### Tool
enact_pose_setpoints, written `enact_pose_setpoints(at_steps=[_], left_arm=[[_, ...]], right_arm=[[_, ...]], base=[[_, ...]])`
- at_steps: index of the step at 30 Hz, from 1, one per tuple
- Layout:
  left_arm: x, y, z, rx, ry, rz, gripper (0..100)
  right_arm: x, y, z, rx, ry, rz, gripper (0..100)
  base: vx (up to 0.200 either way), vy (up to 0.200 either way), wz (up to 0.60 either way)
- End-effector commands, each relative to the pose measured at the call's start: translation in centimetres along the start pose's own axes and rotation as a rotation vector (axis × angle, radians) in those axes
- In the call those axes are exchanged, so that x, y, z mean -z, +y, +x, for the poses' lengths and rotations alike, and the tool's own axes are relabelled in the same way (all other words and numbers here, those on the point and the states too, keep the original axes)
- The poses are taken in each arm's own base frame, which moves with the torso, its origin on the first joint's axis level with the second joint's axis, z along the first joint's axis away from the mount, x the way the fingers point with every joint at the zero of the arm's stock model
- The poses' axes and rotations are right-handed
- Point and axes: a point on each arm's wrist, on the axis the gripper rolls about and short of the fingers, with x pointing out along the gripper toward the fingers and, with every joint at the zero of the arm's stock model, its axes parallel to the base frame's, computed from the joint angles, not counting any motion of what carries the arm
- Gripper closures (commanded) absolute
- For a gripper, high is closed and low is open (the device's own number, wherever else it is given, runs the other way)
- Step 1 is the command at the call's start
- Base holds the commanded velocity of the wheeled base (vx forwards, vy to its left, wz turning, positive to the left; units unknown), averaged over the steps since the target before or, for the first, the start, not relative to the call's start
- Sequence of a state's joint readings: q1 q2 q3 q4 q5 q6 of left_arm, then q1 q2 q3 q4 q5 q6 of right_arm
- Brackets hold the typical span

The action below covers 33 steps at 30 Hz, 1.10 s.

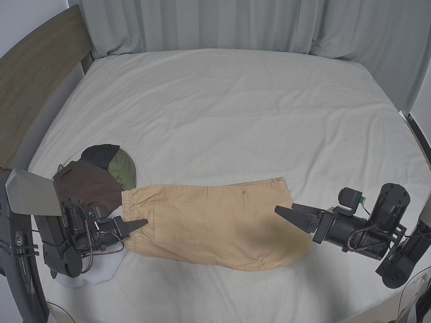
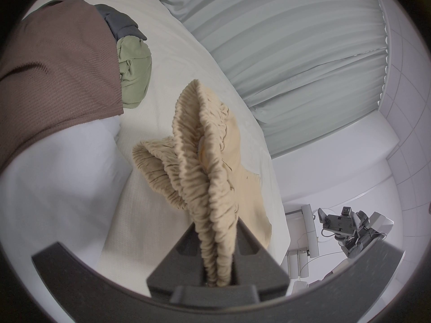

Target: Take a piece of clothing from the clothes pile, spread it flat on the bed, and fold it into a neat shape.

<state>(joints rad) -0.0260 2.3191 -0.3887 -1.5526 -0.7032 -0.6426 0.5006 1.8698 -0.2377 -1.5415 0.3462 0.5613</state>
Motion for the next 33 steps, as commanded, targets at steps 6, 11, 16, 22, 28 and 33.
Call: enact_pose_setpoints(at_steps=[6,11,16,22,28,33], left_arm=[[-0.2,-1.2,0.3,0.023,-0.008,0.023,100],[-0.1,-1.7,0.6,0.028,-0.005,0.030,100],[0.2,-2.3,1.1,0.016,-0.015,0.042,100],[0.2,-3.4,1.3,0.032,-0.022,0.048,100],[0.5,-4.6,1.6,0.063,-0.004,0.031,100],[1.1,-5.4,2.3,0.056,-0.008,0.040,100]], right_arm=[[0.0,0.0,0.0,0.001,0.001,0.001,0],[-0.1,-0.1,0.0,0.004,-0.005,-0.001,0],[-0.2,0.0,-0.1,0.001,-0.010,-0.003,0],[-0.3,0.0,-0.1,0.001,-0.013,-0.004,0],[-0.4,0.0,-0.1,0.002,-0.017,-0.007,0],[-0.4,0.0,-0.1,0.001,-0.018,-0.007,0]], base=[[0.000,0.000,0.00],[0.000,0.000,0.00],[0.000,0.000,0.00],[0.000,0.000,0.00],[0.000,0.000,0.00],[0.000,0.000,0.00]])
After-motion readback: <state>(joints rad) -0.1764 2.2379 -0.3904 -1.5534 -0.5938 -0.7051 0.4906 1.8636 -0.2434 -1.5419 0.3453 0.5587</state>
